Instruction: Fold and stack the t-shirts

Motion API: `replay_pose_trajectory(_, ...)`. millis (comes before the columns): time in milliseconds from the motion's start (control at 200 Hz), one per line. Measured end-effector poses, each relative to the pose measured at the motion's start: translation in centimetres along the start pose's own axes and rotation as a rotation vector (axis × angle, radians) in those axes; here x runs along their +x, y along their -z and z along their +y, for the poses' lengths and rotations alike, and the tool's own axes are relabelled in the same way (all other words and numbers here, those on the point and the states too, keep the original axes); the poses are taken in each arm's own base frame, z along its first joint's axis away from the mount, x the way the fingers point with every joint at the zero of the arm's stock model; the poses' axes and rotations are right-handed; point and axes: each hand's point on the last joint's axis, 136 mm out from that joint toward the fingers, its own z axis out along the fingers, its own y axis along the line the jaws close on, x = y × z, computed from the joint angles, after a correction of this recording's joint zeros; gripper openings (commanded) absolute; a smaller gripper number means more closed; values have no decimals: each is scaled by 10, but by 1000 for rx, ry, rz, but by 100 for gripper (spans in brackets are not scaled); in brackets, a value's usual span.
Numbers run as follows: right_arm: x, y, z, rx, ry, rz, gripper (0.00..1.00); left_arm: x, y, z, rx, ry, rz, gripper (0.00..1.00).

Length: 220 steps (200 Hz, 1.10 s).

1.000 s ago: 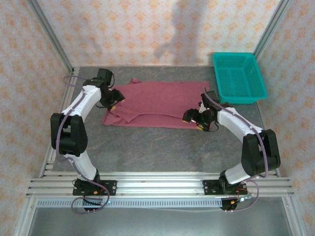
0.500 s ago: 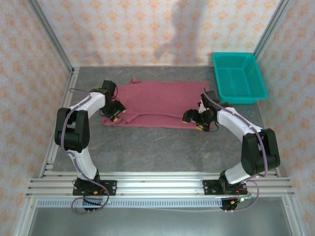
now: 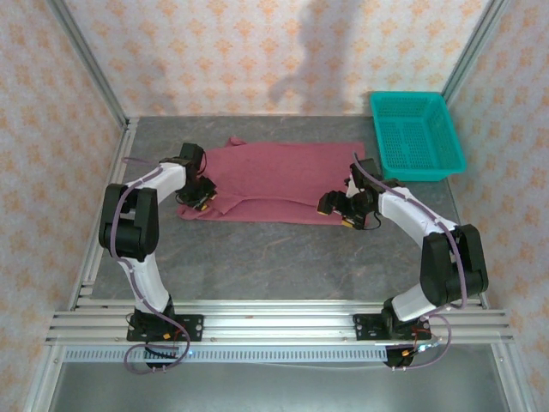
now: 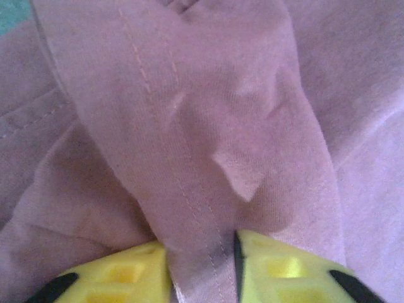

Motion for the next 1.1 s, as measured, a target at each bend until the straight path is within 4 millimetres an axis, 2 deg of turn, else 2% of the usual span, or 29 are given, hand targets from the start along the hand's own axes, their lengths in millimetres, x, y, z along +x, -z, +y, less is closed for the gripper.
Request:
replay_pose_trajectory(180,0,0,0,0,0,0,84,-3,1,-3,6,-2,-13,6)
replay_pose_trajectory(280,0,0,0,0,0,0,84,-10,8,-11,22,-28,-33,0)
replay_pose_trajectory(510,0,0,0,0,0,0,84,-23,26,-29,28,-94,-80,0)
replay_pose_trajectory(660,0,0,0,-1,0,0,84,-30,34,-56,28,-181,-102,0)
replay_pose_trajectory(761,0,0,0,-1,0,0,84,-31,31,-69,21,-227,-100,0)
replay_pose_trajectory(1101,0,0,0,0,-1,0,84,-27,-1,-91,-38,-291,-39,0)
